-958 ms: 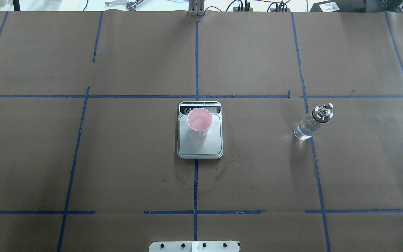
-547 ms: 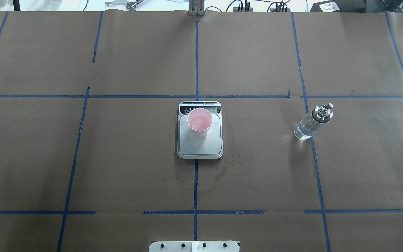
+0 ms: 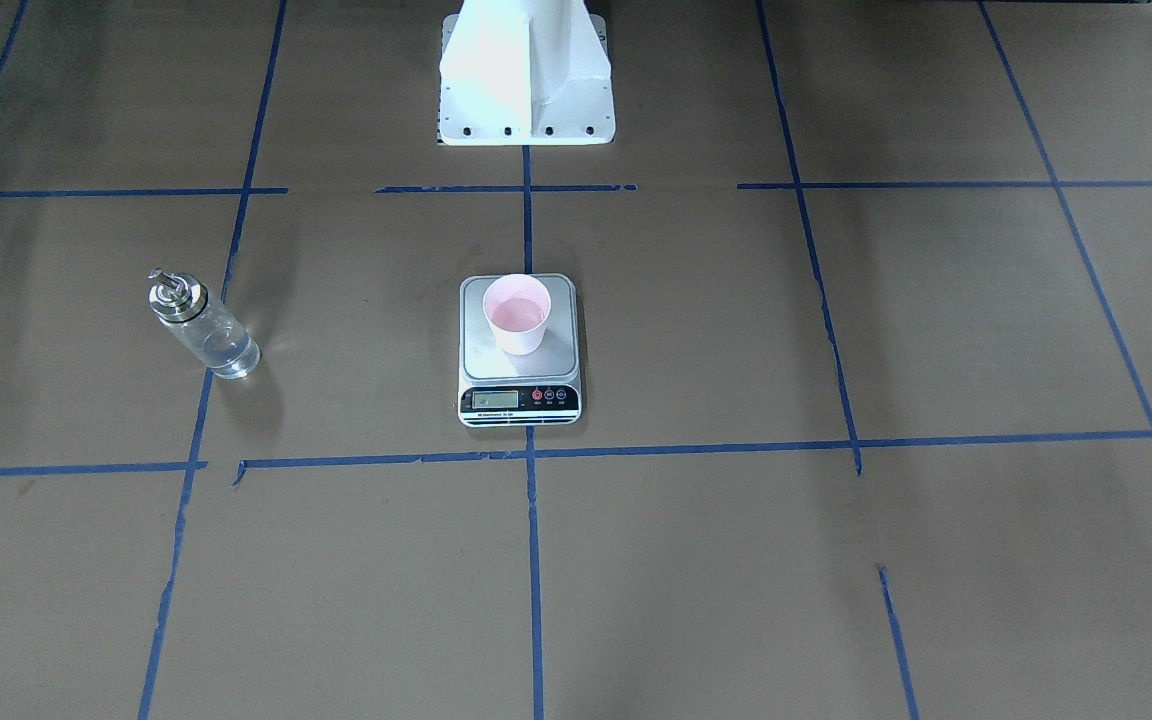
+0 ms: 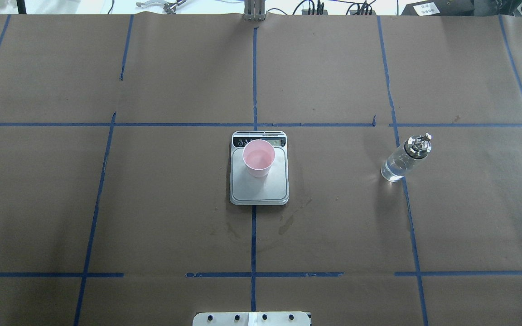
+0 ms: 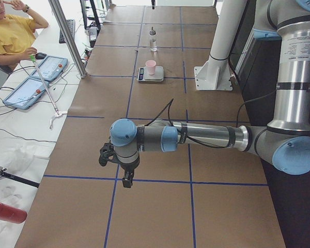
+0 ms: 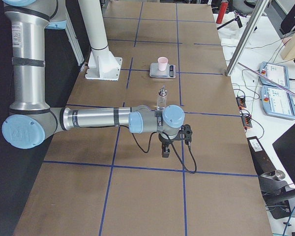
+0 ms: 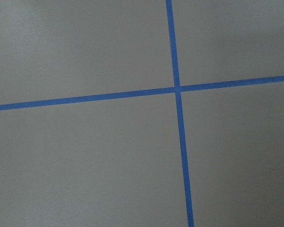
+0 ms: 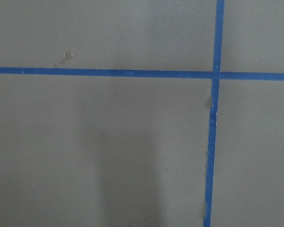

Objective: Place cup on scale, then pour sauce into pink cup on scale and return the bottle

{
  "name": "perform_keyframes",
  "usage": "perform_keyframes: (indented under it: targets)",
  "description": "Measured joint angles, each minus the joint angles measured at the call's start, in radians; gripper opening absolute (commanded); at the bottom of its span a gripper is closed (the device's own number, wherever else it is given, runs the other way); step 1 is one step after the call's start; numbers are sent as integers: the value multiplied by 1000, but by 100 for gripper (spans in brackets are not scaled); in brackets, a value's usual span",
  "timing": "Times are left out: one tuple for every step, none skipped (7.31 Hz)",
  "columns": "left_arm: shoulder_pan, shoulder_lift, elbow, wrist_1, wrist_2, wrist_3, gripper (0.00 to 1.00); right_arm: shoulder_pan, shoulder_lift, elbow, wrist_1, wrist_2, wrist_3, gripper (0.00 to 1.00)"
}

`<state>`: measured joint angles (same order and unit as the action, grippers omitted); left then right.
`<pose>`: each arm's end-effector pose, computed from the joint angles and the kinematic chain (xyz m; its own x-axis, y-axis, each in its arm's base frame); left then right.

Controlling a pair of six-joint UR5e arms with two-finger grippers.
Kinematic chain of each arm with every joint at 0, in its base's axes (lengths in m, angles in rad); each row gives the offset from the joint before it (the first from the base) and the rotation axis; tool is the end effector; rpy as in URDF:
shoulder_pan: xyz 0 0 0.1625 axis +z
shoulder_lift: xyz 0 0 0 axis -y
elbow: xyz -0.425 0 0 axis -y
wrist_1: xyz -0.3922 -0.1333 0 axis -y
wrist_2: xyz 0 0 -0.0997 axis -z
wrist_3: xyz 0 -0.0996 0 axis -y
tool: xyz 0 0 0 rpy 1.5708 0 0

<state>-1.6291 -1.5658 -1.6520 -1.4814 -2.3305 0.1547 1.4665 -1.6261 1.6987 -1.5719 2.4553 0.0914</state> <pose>-0.0930 -0.4831 0.6312 0.7236 0.1031 -0.6825 -0.0539 0.9942 0.0931 0.0068 -0.4749 0.6142 0.6313 -0.0299 0.7749 0.0464 0.9989 0.0007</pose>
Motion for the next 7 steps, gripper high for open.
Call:
perform_keyframes:
  targets:
    - [0, 1, 0, 0, 0, 0, 100, 0, -1, 2, 0, -11, 0, 100]
    - [0, 3, -1, 0, 0, 0, 100, 0, 1, 8, 2, -51, -1, 100]
    - [0, 4, -1, 0, 0, 0, 100, -1, 4, 16, 6, -110, -7, 100]
    - [-1, 4, -1, 0, 0, 0, 100, -2, 3, 22, 11, -158, -28, 100]
    - [-1, 4, -3, 1, 0, 0, 100, -4, 0, 23, 11, -186, -75, 100]
    - [-1, 4, -5, 1, 0, -1, 100, -4, -3, 21, 9, -193, -117, 100]
    - [-1, 4, -4, 0, 0, -1, 100, -5, -5, 19, 7, -192, -137, 100]
